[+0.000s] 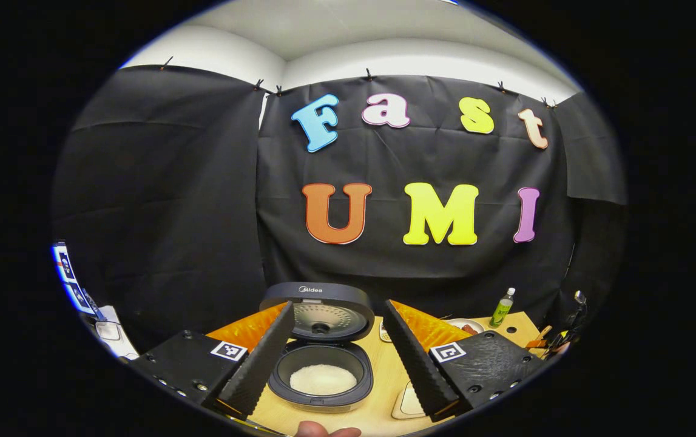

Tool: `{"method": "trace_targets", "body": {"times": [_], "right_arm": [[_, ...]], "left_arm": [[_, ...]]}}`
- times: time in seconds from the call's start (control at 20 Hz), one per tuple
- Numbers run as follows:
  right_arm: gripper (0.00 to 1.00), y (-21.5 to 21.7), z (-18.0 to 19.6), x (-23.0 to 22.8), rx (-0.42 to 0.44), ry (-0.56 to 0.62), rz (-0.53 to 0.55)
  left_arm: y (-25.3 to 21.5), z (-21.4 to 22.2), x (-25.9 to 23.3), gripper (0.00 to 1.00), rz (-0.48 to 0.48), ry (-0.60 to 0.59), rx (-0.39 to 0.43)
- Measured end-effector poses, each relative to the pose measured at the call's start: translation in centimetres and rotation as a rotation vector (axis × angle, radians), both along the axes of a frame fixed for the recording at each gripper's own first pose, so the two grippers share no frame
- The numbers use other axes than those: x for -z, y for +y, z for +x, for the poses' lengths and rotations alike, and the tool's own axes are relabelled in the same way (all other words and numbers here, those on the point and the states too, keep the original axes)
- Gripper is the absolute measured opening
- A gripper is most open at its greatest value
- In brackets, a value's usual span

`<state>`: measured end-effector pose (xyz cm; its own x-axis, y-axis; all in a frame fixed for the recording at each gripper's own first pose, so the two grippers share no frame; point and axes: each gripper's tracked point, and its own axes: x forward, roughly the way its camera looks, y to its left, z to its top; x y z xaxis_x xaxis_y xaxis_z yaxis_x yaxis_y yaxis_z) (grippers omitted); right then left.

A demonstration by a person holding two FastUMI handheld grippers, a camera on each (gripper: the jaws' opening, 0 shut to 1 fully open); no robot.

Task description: Close the left gripper, press the button to open the rice cooker; take a wooden spoon from the chopstick holder with the right hand, scoop a spoonful of rice and pour it into the rice cooker, then put the wooden spoon back into the chopstick holder.

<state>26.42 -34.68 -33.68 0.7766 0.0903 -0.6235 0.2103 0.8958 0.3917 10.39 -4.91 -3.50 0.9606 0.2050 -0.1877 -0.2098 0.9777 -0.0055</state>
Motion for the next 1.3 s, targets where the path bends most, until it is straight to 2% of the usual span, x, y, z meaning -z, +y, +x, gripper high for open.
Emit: {"method": "trace_targets", "body": {"times": [0.2,0.4,0.55,0.9,1.05,1.3], "right_arm": [[0.09,0.0,-1.0,-1.9,0.051,-0.032,0.018],[0.08,0.1,-1.8,-6.2,0.091,-0.107,-0.058],[0.08,1.7,-3.0,-10.5,0.079,-0.168,-0.112],[0.08,11.3,-6.7,-18.0,-0.017,-0.269,-0.191],[0.08,15.1,-7.7,-17.8,-0.038,-0.258,-0.246],[0.08,21.6,-9.7,-14.7,-0.113,-0.214,-0.307]], "left_arm": [[0.4,-1.1,0.6,0.95,-0.013,0.011,0.0],[0.8,-2.3,-0.1,0.95,-0.029,-0.022,0.015],[1.7,-2.7,-0.6,0.95,-0.049,-0.051,0.024],[3.4,-3.4,-1.3,0.95,-0.077,-0.09,0.068],[4.9,-3.8,-1.4,0.95,-0.083,-0.102,0.06],[6.1,-4.9,-1.2,0.95,-0.09,-0.102,0.072]]}}
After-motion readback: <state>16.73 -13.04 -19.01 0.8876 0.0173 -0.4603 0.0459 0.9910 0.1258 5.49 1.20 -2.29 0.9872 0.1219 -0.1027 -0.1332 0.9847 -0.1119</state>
